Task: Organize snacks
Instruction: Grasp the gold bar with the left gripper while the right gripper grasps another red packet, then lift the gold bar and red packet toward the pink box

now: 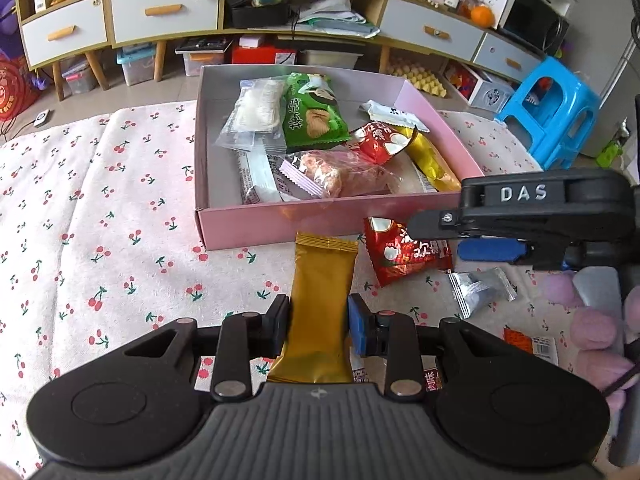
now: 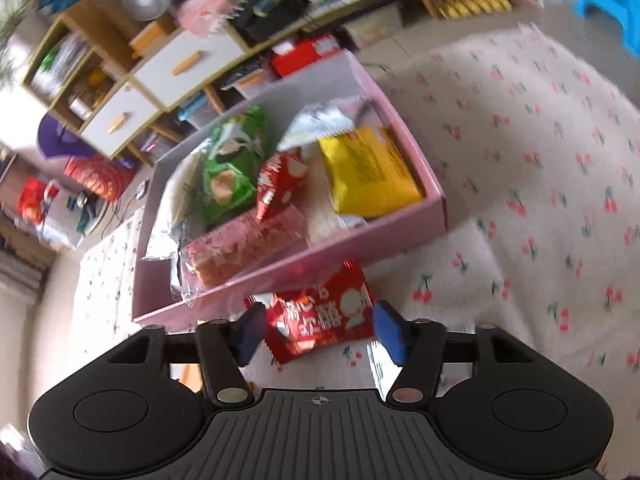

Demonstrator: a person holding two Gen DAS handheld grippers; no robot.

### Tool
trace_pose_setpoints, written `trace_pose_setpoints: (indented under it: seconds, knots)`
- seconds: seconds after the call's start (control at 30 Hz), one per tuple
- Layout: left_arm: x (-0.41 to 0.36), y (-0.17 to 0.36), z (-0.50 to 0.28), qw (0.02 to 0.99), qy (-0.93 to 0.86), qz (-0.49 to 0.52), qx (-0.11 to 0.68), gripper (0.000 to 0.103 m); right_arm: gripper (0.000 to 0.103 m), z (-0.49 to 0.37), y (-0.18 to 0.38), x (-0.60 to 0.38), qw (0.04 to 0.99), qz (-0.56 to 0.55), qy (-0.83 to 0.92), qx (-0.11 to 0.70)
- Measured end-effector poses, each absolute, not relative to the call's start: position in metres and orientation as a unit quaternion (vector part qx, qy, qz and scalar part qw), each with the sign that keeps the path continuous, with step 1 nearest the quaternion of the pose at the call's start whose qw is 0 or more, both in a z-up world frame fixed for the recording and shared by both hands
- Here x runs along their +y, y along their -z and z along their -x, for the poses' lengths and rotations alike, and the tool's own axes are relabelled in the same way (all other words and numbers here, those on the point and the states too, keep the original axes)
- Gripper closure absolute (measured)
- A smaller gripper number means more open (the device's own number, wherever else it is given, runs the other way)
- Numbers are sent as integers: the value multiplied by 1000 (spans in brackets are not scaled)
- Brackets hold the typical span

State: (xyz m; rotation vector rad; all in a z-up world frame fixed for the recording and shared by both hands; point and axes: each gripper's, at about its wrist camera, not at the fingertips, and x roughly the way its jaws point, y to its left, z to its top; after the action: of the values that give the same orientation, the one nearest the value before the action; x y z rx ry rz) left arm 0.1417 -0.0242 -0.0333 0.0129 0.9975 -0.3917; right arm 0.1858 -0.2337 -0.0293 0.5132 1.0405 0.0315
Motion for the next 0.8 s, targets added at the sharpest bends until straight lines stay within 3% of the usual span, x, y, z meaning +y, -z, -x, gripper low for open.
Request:
trace_pose_setpoints:
  seconds: [0.2, 0.23, 0.3, 0.47, 0.7, 0.73, 0.77, 0.8]
  knots:
    - [-21, 34, -140, 858, 183, -6, 479, 74, 38, -188, 41, -212, 864, -132, -40, 484]
    - [-20, 34, -139, 858, 182, -6, 480, 74, 46, -188, 43, -210, 864, -125, -40, 486]
    - [-19, 34, -139, 858, 181, -5, 480, 74, 47, -186, 43, -208, 868, -117, -42, 480]
    - [-13, 30, -139, 860, 182, 4, 476, 74, 67, -183, 35, -212, 863, -130, -46, 485]
    - [-5, 24, -136, 862, 182, 18, 473, 74, 77, -180, 27, -232, 849, -191, -58, 489]
    - [-4, 23, -136, 862, 183, 20, 472, 74, 81, -179, 25, -235, 848, -198, -58, 488]
    - [-2, 22, -136, 863, 184, 21, 471, 74, 101, -178, 23, -237, 848, -203, -58, 486]
    - [-2, 21, -136, 863, 184, 22, 469, 74, 101, -177, 22, -239, 847, -207, -60, 487]
